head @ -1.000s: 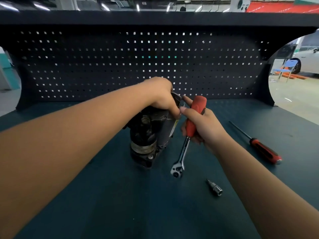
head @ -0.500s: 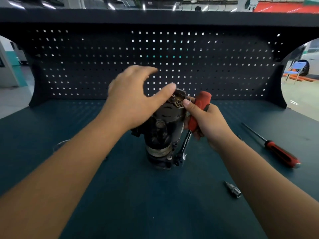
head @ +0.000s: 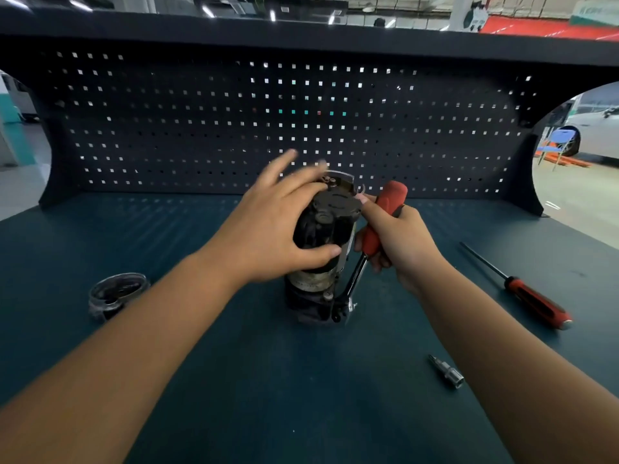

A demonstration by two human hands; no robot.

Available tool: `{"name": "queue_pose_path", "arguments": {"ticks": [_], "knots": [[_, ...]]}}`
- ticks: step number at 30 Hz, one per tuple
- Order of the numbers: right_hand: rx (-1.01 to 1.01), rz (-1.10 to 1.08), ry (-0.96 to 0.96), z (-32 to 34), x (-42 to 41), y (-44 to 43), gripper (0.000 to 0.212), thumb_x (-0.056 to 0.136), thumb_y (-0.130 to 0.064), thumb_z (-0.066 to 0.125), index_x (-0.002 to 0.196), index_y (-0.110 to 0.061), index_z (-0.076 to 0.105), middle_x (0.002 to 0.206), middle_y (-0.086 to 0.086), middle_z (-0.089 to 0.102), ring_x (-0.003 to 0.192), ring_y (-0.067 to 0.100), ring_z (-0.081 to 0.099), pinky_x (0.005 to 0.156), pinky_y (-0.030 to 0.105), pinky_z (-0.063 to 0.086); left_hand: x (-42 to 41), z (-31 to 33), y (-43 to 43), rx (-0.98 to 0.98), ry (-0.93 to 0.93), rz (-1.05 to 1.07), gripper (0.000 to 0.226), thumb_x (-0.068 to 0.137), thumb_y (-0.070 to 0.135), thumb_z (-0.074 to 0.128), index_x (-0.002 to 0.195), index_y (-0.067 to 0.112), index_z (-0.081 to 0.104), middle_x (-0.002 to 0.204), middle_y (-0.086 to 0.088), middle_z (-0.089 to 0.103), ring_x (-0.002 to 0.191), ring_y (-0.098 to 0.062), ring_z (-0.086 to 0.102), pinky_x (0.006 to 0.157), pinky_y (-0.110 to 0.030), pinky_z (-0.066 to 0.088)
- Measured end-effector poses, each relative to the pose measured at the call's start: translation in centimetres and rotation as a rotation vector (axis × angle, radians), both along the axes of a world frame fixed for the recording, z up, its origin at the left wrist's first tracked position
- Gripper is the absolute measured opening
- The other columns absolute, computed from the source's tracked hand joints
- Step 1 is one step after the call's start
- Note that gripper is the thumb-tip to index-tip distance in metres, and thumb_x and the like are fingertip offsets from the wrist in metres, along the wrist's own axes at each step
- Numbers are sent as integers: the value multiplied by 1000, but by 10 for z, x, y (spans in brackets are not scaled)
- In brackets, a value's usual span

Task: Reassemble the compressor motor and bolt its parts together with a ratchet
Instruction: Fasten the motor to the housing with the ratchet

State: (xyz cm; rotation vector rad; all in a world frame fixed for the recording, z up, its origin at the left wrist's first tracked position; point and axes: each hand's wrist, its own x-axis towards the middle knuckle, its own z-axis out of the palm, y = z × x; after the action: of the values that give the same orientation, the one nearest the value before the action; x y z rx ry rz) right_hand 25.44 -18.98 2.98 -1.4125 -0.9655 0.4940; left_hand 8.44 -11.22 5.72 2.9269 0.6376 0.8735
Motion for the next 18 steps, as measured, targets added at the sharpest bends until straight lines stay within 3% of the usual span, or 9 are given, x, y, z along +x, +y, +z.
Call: {"name": "queue_pose_path", "arguments": {"ticks": [2, 4, 5, 8, 11, 14, 16, 18], "knots": [[-8, 9, -13, 0, 2, 1, 27, 92, -43, 55, 96, -18, 65, 53, 6, 62, 31, 16, 44, 33, 18, 31, 8, 12, 3, 23, 67, -35, 89, 65, 64, 56, 143, 32, 29, 126, 15, 49, 123, -10, 38, 95, -30, 38], [-29, 54, -39, 1, 6, 0, 29, 93, -38, 54, 99, -10, 62, 54, 5, 63, 32, 17, 45, 34, 19, 33, 19, 22, 3, 98, 123, -52, 90, 65, 61, 52, 144, 47, 11, 91, 19, 49, 90, -5, 43, 71, -26, 42], [-37, 77, -53, 2, 9, -3, 26, 94, -33, 54, 99, -8, 60, 55, 4, 64, 33, 17, 46, 34, 19, 34, 26, 27, 4, 151, 173, -45, 86, 66, 61, 49, 143, 50, 11, 87, 17, 45, 86, -6, 39, 70, -27, 42], [1, 128, -36, 9, 23, -20, 7, 90, -14, 58, 92, -13, 64, 58, 4, 64, 34, 19, 51, 34, 19, 38, 32, 36, 14, 204, 263, -25, 75, 67, 63, 43, 138, 42, 34, 94, 14, 42, 93, -8, 33, 78, -30, 39], [125, 102, 54, 20, 41, -41, 21, 81, -12, 56, 61, -15, 64, 57, 5, 63, 35, 20, 53, 34, 19, 41, 33, 35, 21, 178, 248, -61, 72, 66, 62, 43, 134, 39, 39, 96, 13, 48, 92, -10, 36, 76, -30, 38], [328, -8, 406, 25, 59, -50, 45, 92, -14, 41, 50, -17, 58, 52, 0, 58, 36, 12, 47, 34, 15, 32, 34, 32, 21, 164, 220, -77, 72, 66, 63, 43, 135, 42, 37, 95, 15, 45, 92, -9, 33, 76, -32, 40], [430, -35, 711, 23, 65, -49, 36, 89, -17, 42, 54, -17, 51, 51, -1, 55, 35, 8, 38, 32, 15, 27, 32, 32, 22, 137, 211, -78, 73, 67, 63, 44, 136, 43, 36, 96, 16, 45, 93, -9, 33, 79, -34, 43], [465, 18, 870, 15, 61, -43, 17, 74, -16, 48, 57, -16, 47, 51, -2, 52, 31, 6, 34, 29, 13, 24, 30, 33, 24, 118, 200, -81, 73, 67, 62, 47, 136, 42, 35, 98, 17, 46, 95, -9, 35, 81, -35, 43]]}}
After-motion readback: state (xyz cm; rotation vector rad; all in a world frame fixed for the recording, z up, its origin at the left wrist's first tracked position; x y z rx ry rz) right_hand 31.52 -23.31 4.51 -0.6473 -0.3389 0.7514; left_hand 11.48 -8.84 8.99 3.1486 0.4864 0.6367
